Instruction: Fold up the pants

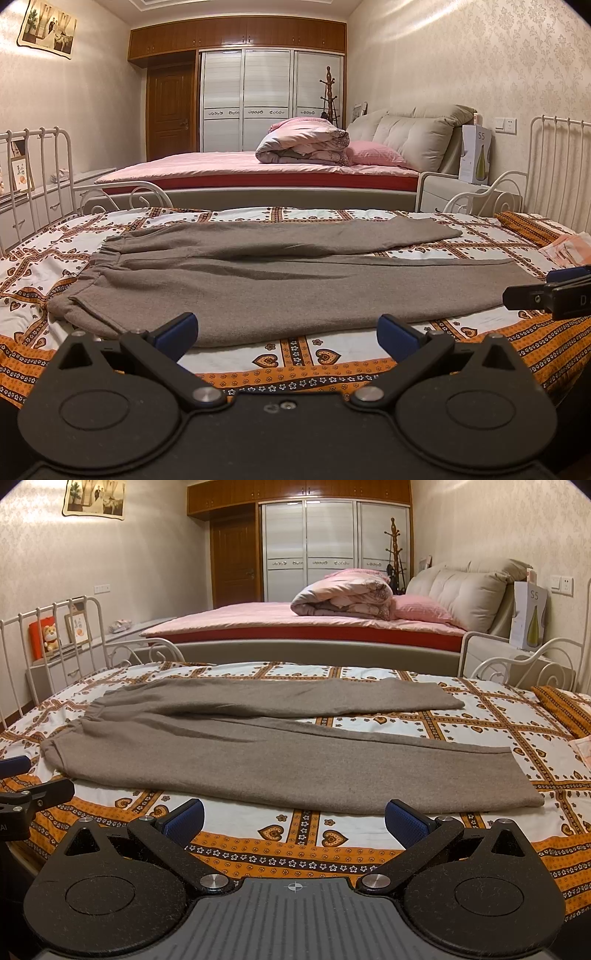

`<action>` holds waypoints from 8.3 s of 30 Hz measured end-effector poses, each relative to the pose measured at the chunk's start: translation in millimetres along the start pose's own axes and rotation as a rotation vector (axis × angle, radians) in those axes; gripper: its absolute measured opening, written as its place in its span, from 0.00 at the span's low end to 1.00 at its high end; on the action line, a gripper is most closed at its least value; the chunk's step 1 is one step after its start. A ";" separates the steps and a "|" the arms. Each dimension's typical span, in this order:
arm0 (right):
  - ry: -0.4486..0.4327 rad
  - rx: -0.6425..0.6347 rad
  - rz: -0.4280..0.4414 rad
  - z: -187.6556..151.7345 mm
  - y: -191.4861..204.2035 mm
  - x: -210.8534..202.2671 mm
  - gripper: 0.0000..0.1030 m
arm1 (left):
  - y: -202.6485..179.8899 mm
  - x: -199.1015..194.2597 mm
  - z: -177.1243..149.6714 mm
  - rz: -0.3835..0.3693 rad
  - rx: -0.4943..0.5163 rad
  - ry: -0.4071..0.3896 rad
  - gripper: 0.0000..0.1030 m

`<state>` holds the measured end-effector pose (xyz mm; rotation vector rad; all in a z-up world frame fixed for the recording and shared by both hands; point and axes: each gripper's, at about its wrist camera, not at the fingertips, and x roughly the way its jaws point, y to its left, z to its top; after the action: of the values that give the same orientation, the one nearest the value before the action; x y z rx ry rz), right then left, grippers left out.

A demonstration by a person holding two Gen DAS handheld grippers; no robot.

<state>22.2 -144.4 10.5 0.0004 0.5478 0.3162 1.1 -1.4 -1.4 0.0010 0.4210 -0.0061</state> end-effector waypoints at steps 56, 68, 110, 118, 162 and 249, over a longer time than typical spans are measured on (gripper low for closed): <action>0.108 -0.073 0.208 186.6 -59.0 276.4 1.00 | 281.7 258.8 126.0 0.168 0.008 0.190 0.82; 0.201 -0.272 0.281 211.0 -15.3 476.3 0.68 | 359.2 392.7 119.2 0.093 -0.007 0.372 0.67; 0.089 -0.662 0.508 193.7 92.1 256.6 0.05 | 324.1 181.2 132.1 -0.180 0.077 -0.072 0.09; 0.188 -0.635 0.481 50.4 108.4 213.2 0.06 | 293.6 142.5 36.2 -0.085 -0.018 0.165 0.28; 0.296 0.467 0.304 22.6 21.6 228.7 0.13 | 342.7 160.8 10.0 0.043 -0.649 0.267 0.17; 0.274 -0.531 -0.075 17.4 22.4 226.3 0.61 | 248.6 194.2 43.5 0.154 -0.292 0.338 0.79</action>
<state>207.0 -54.7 -88.6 -0.5821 0.7191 0.3834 197.7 246.0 -41.1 -0.2561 0.7556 0.2099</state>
